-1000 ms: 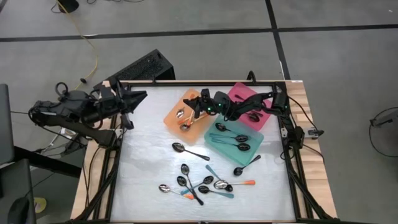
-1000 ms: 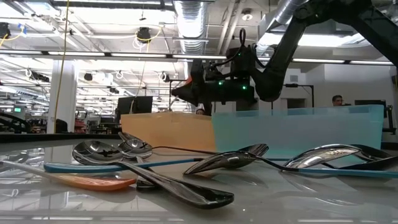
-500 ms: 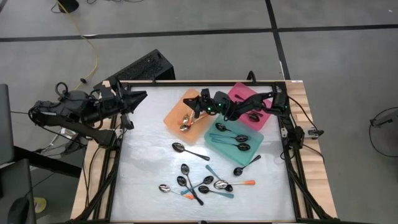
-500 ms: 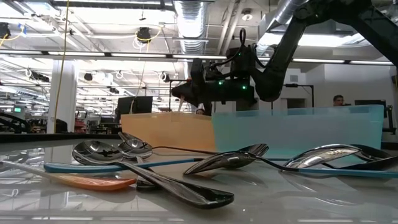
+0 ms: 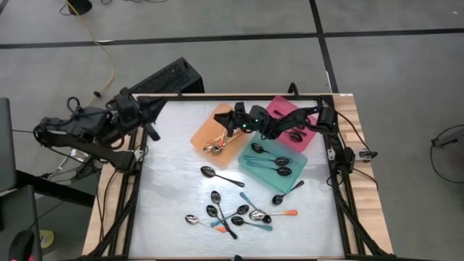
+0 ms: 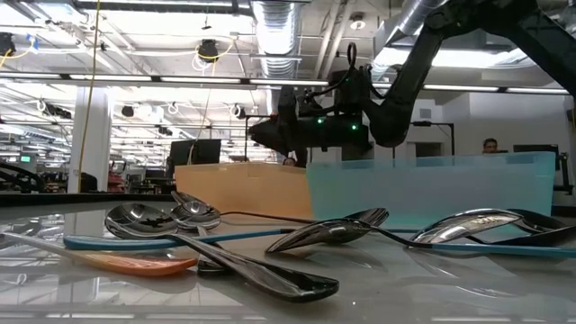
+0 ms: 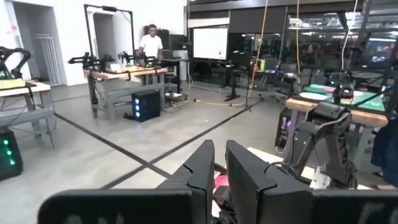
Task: Sort silverware by color (type)
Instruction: Put the orange spoon into the orange bin, then put the black spoon into the pink bin
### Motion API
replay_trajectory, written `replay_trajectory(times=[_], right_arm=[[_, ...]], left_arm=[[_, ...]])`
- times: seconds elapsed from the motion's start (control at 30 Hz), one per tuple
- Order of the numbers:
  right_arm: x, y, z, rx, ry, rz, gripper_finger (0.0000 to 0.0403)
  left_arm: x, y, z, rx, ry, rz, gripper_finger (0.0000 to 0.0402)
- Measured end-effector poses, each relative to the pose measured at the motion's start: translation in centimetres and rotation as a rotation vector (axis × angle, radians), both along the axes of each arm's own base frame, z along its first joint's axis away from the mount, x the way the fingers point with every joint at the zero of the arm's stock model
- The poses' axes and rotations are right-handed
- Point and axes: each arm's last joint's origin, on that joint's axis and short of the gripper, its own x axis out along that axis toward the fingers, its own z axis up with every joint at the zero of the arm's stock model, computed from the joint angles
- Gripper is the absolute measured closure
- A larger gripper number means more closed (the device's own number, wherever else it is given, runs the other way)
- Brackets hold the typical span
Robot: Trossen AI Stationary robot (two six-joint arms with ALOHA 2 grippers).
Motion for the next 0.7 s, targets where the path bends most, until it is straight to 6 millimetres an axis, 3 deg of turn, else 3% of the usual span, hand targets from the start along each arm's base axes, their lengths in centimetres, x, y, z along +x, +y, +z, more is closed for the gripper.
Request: replay_trajectory(times=[0.17, 0.47, 0.7], right_arm=[[0.1, 0.0, 1.1, -0.065, 0.098, -0.001, 0.0265], [0.1, 0.0, 4.8, -0.191, 0.193, 0.025, 0.023], [-2.0, 0.0, 9.5, -0.283, 0.242, 0.011, 0.0233]], left_arm=[[0.2, 0.1, -0.1, 0.0, 0.012, 0.03, 0.0366], [0.5, 0.4, -0.4, 0.004, 0.041, 0.089, 0.036], [1.1, 0.8, -0.7, 0.017, 0.077, 0.121, 0.036]])
